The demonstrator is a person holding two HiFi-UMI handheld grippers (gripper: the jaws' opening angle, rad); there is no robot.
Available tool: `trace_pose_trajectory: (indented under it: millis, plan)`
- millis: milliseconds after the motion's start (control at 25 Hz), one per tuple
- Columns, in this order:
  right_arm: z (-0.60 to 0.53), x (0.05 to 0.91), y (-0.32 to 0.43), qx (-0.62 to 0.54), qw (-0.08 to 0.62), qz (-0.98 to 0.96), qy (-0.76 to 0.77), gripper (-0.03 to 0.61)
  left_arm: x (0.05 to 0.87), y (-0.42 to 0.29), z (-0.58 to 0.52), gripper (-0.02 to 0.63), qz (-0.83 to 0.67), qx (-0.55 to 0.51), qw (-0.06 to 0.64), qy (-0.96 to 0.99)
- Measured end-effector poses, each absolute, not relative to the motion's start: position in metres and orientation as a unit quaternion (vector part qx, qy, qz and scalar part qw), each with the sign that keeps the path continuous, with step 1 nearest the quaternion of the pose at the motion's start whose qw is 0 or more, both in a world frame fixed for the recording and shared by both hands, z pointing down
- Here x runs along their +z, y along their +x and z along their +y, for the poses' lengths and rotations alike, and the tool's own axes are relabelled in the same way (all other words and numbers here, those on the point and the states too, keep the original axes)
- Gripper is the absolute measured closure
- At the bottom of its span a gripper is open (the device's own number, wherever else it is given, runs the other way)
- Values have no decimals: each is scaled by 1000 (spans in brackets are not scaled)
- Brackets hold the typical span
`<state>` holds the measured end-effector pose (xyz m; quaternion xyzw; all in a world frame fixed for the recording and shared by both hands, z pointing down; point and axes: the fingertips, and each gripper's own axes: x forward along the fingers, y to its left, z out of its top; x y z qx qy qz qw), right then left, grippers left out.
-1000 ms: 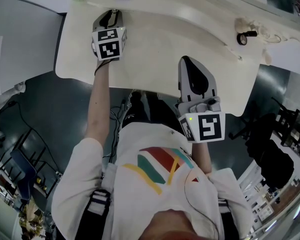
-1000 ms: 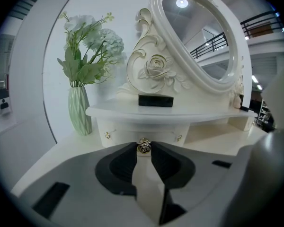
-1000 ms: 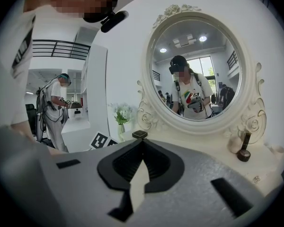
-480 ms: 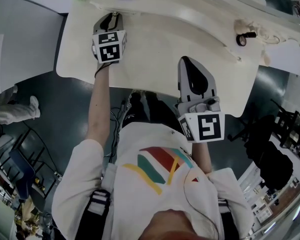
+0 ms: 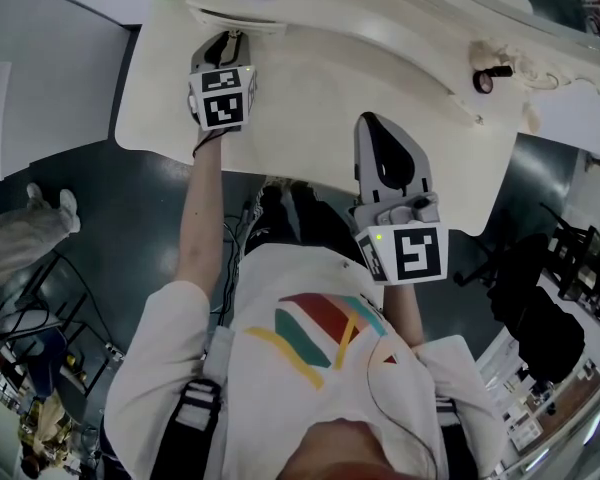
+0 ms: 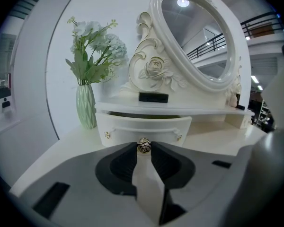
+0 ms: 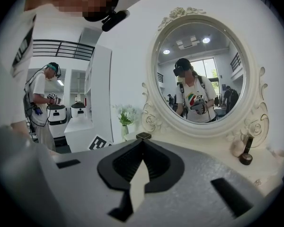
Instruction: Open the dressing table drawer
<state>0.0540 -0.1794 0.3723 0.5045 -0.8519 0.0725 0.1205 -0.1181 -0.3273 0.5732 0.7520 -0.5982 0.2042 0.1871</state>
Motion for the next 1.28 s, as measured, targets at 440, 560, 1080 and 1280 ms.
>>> trace_pose_trajectory:
  millis: [440,560,1080,1280]
  plan:
    - [-176,370,51,68,119,-855,500,578,573,-122,-317,525,-601,201,187,751]
    - [-175,369,49,67,118,-856,499,578,573,-122,-315,525,-600,201,188,751]
    - [-173,367,45,61,118,-858,496,578,573,-124,-311,525,-599,204,186,752]
    - [-172,365,44,60,118,-859,494,578,573,-125,-308,525,-600,204,188,750]
